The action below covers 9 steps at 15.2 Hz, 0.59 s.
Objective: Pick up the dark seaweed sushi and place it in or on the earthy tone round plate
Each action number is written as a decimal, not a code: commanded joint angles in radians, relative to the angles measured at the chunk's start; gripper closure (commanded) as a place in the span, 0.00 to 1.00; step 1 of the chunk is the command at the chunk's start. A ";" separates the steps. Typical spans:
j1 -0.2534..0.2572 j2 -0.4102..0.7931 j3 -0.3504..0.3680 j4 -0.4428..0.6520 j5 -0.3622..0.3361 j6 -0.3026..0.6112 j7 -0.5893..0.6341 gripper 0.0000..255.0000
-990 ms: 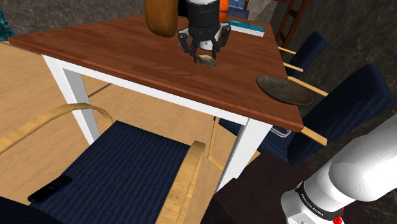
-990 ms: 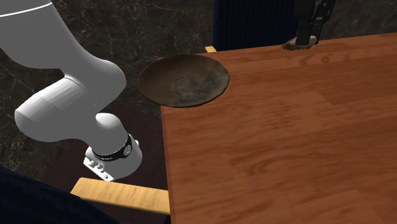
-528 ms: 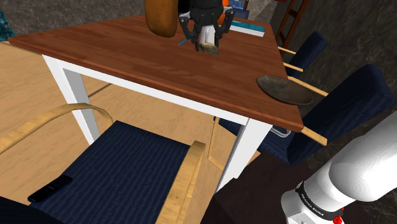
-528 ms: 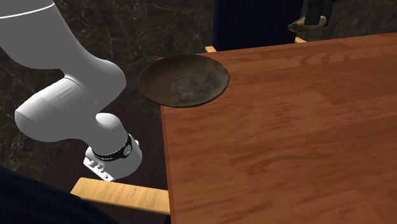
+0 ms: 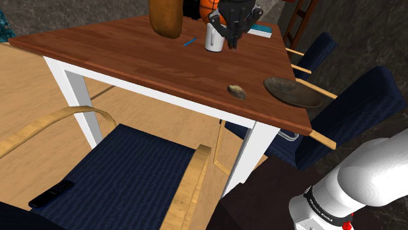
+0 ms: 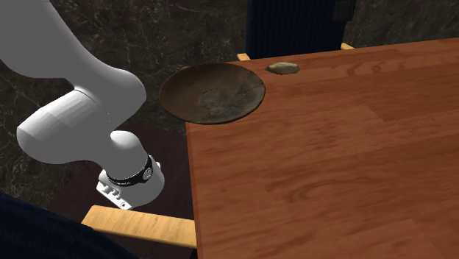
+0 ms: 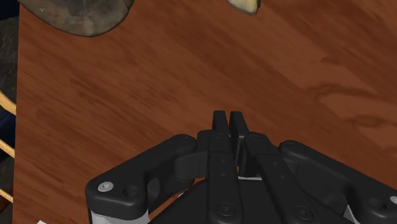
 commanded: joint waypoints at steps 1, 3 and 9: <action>0.002 -0.093 -0.049 -0.087 0.038 0.022 -0.051 1.00; 0.005 -0.098 -0.052 -0.087 0.037 0.016 -0.052 1.00; 0.072 -0.137 -0.131 -0.209 0.236 0.028 -0.202 0.00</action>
